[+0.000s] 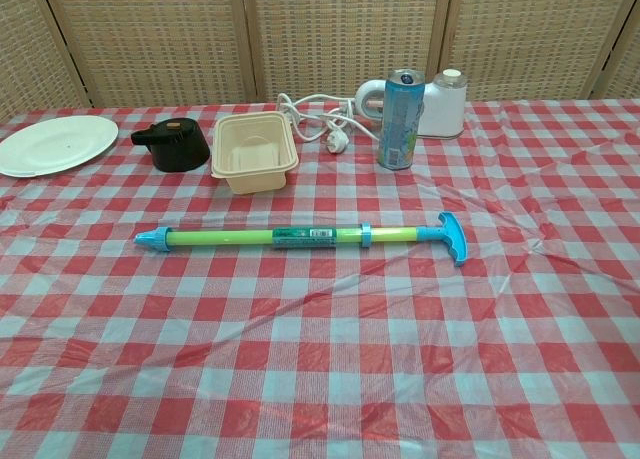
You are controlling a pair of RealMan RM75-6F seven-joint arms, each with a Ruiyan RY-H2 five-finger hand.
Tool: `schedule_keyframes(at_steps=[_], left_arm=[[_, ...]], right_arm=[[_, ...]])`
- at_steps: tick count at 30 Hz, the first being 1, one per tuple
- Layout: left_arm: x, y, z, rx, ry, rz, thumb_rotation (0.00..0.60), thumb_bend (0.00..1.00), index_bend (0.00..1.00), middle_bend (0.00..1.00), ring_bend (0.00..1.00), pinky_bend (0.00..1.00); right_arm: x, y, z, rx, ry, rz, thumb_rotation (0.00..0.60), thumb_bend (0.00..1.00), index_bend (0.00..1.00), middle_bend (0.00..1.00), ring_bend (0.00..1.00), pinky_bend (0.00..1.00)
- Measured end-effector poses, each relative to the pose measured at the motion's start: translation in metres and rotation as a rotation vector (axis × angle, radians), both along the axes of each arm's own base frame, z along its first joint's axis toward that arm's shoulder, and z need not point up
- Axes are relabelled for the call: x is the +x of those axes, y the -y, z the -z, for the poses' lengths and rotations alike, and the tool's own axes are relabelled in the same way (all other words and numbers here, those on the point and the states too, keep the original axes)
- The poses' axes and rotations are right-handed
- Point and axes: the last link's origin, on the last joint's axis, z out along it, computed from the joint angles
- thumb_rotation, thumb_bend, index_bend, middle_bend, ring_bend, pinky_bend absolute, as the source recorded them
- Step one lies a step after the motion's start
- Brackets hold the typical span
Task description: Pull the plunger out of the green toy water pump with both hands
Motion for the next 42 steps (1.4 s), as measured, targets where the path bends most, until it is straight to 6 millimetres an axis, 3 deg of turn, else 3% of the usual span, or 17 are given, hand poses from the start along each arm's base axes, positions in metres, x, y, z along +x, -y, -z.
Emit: schedule_keyframes(at_steps=[27, 30, 37, 42], left_arm=[[0.003, 0.002, -0.001, -0.005, 0.0, 0.007, 0.6, 0.17, 0.0, 0.0, 0.0, 0.0], [0.003, 0.003, -0.001, -0.004, 0.004, 0.005, 0.6, 0.17, 0.0, 0.0, 0.0, 0.0], [0.003, 0.001, -0.004, 0.009, 0.01, 0.004, 0.6, 0.17, 0.0, 0.0, 0.0, 0.0], [0.002, -0.002, -0.004, 0.01, 0.012, -0.011, 0.6, 0.17, 0.0, 0.0, 0.0, 0.0]], right_arm=[[0.0, 0.001, 0.001, 0.021, -0.005, 0.035, 0.6, 0.14, 0.0, 0.01, 0.0, 0.0], [0.002, 0.001, 0.001, 0.016, 0.01, 0.028, 0.6, 0.14, 0.03, 0.12, 0.06, 0.02], [0.013, 0.012, 0.002, -0.042, 0.056, -0.015, 0.6, 0.13, 0.12, 0.42, 0.39, 0.22], [0.033, 0.028, 0.007, -0.043, 0.038, -0.052, 0.6, 0.13, 0.22, 0.61, 0.58, 0.32]])
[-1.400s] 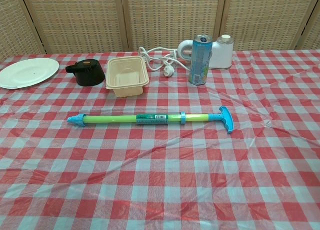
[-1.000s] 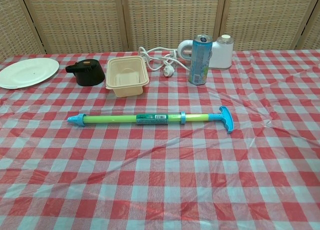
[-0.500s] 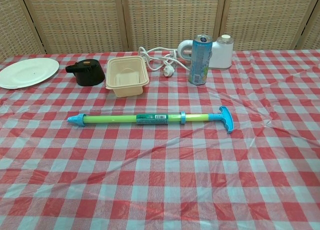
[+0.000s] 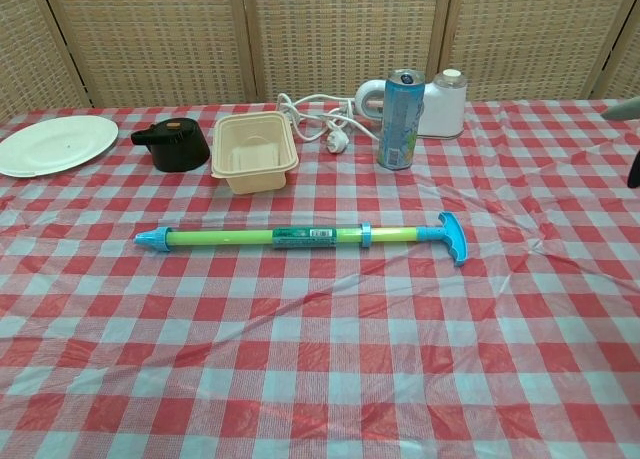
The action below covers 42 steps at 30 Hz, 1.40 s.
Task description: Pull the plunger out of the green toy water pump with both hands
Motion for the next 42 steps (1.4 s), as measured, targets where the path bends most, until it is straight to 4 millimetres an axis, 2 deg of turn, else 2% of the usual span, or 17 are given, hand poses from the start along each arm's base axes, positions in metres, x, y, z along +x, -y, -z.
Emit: schedule_keyframes(at_steps=[7, 13, 16, 20, 29, 37, 42], left_arm=[[-0.005, -0.008, 0.003, -0.002, -0.008, -0.026, 0.6, 0.17, 0.0, 0.0, 0.0, 0.0], [-0.006, -0.017, 0.004, 0.009, -0.003, -0.033, 0.6, 0.17, 0.0, 0.0, 0.0, 0.0], [-0.007, -0.019, 0.005, 0.005, -0.002, -0.037, 0.6, 0.17, 0.0, 0.0, 0.0, 0.0], [-0.01, -0.022, 0.007, -0.007, 0.0, -0.049, 0.6, 0.17, 0.0, 0.0, 0.0, 0.0], [-0.017, -0.026, 0.008, -0.022, 0.01, -0.079, 0.6, 0.18, 0.0, 0.0, 0.0, 0.0], [-0.023, -0.031, 0.01, -0.039, 0.017, -0.106, 0.6, 0.18, 0.0, 0.0, 0.0, 0.0], [-0.025, -0.034, 0.012, -0.051, 0.018, -0.12, 0.6, 0.18, 0.0, 0.0, 0.0, 0.0]], right_arm=[[0.03, 0.028, 0.02, 0.046, -0.059, -0.006, 0.6, 0.15, 0.34, 0.86, 0.82, 0.44], [0.059, 0.053, 0.056, 0.108, -0.102, 0.012, 0.6, 0.21, 0.41, 0.99, 0.95, 0.54], [0.074, 0.064, 0.075, 0.139, -0.107, 0.017, 0.6, 0.24, 0.42, 1.0, 0.99, 0.61], [0.089, 0.079, 0.097, 0.17, -0.123, 0.037, 0.6, 0.26, 0.43, 1.0, 1.0, 0.68], [0.109, 0.108, 0.134, 0.213, -0.17, 0.085, 0.6, 0.42, 0.45, 1.0, 1.0, 0.69], [0.119, 0.129, 0.145, 0.207, -0.188, 0.111, 0.6, 0.5, 0.44, 1.0, 1.0, 0.69], [0.124, 0.139, 0.146, 0.199, -0.192, 0.115, 0.6, 0.5, 0.43, 1.0, 1.0, 0.69]])
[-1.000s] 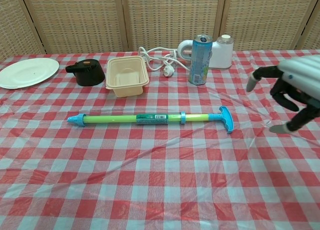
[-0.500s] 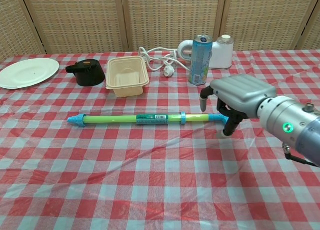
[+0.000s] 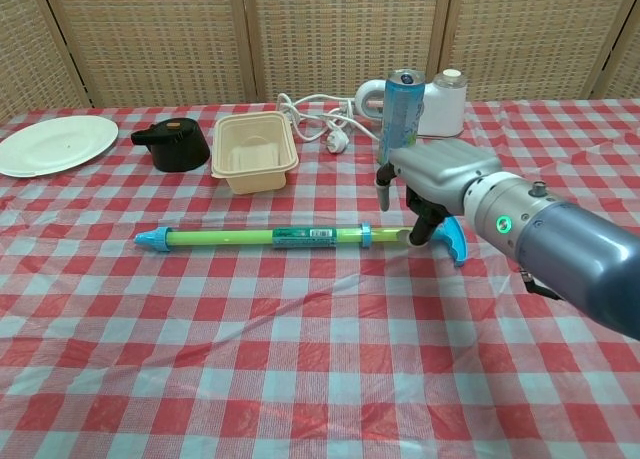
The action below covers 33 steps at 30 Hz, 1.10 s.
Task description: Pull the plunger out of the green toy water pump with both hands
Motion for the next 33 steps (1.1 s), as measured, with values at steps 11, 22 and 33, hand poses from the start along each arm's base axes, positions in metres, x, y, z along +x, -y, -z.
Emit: schedule_keyframes(at_steps=[11, 22, 33], left_arm=[[-0.003, -0.004, 0.001, -0.006, 0.013, -0.01, 0.6, 0.18, 0.0, 0.0, 0.0, 0.0], [-0.002, -0.004, 0.0, 0.002, 0.014, -0.004, 0.6, 0.18, 0.0, 0.0, 0.0, 0.0], [-0.001, -0.002, -0.002, 0.007, 0.012, -0.003, 0.6, 0.18, 0.0, 0.0, 0.0, 0.0]], right_arm=[[-0.013, 0.012, 0.009, 0.012, -0.052, 0.06, 0.6, 0.52, 0.43, 1.0, 1.0, 0.69], [-0.02, 0.013, 0.013, 0.021, -0.076, 0.089, 0.6, 0.55, 0.47, 1.0, 1.0, 0.69], [-0.029, 0.013, 0.016, 0.032, -0.088, 0.117, 0.6, 0.55, 0.55, 1.0, 1.0, 0.69]])
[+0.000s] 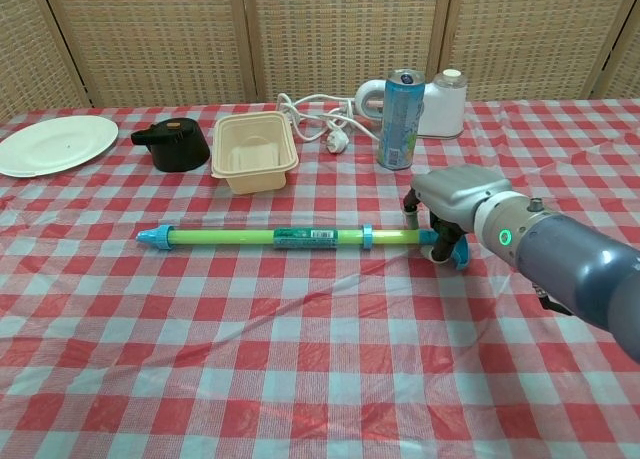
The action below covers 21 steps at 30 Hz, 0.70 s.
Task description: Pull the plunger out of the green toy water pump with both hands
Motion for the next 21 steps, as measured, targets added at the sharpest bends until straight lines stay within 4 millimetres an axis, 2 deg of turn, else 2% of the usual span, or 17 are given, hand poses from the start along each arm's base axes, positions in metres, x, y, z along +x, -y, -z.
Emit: schedule_keyframes(at_steps=[10, 21], left_arm=[[0.0, -0.001, 0.0, 0.001, -0.002, -0.001, 0.6, 0.18, 0.0, 0.0, 0.0, 0.0], [0.013, -0.007, -0.005, 0.006, -0.001, 0.018, 0.6, 0.19, 0.0, 0.0, 0.0, 0.0]], right_arm=[[-0.001, 0.0, -0.002, -0.004, 0.022, -0.004, 0.6, 0.56, 0.8, 1.0, 1.0, 0.69], [0.017, 0.0, -0.02, 0.009, 0.125, -0.036, 0.6, 0.56, 0.82, 1.0, 1.0, 0.69]])
